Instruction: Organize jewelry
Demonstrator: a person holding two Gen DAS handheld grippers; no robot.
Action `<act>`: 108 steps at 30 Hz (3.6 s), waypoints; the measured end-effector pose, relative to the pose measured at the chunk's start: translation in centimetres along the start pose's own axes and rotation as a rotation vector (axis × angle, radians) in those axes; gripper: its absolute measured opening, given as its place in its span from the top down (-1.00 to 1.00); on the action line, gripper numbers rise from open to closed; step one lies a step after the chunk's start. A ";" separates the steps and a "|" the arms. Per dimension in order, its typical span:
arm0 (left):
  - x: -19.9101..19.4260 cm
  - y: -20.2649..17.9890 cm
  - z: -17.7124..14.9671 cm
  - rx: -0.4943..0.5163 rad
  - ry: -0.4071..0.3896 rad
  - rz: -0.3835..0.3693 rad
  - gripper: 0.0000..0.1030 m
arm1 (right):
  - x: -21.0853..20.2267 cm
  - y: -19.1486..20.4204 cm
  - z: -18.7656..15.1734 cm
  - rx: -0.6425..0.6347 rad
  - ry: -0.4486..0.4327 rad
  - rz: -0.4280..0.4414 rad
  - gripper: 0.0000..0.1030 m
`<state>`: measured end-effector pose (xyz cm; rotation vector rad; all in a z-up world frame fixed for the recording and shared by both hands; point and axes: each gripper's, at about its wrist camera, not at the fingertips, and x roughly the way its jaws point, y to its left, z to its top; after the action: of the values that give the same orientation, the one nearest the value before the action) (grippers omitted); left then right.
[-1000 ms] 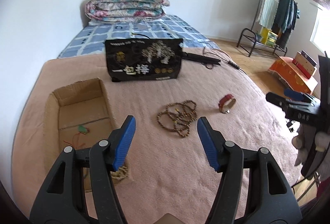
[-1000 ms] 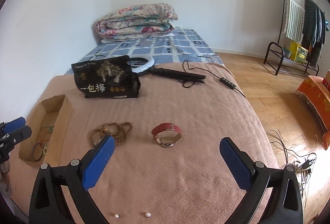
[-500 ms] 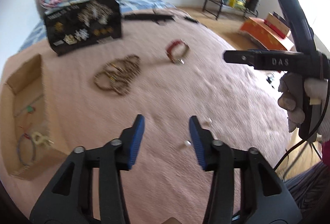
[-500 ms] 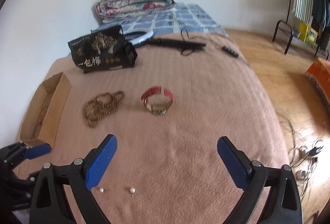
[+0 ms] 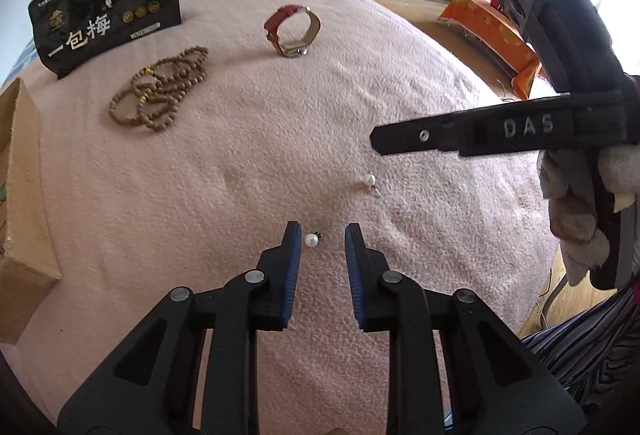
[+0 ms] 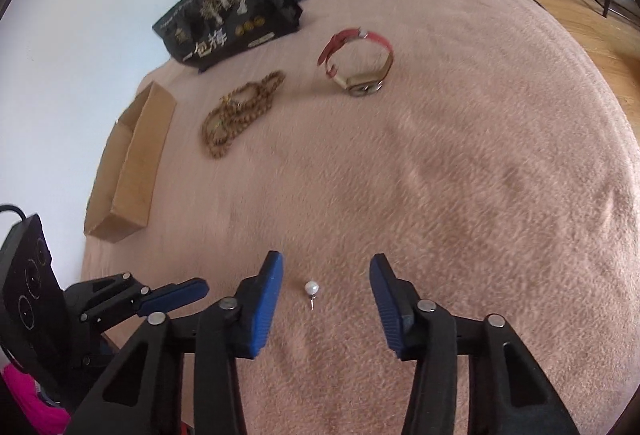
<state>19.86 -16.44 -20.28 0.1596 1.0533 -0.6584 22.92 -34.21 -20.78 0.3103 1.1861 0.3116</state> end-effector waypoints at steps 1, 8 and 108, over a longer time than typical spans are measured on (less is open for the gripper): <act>0.3 0.0 -0.1 0.001 0.005 -0.001 0.57 | 0.4 0.4 -0.1 -0.012 0.011 -0.006 0.22; 1.4 0.3 -0.4 0.007 0.028 0.014 0.58 | 2.4 1.5 -0.2 -0.042 0.066 -0.037 0.39; -15.9 25.2 -4.8 -0.464 -0.238 0.310 0.84 | 9.2 31.3 10.2 -0.376 -0.185 0.076 0.85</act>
<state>25.51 12.53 -13.89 -0.1549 0.9002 -0.1383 33.36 -2.63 -12.75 0.0539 0.9131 0.5520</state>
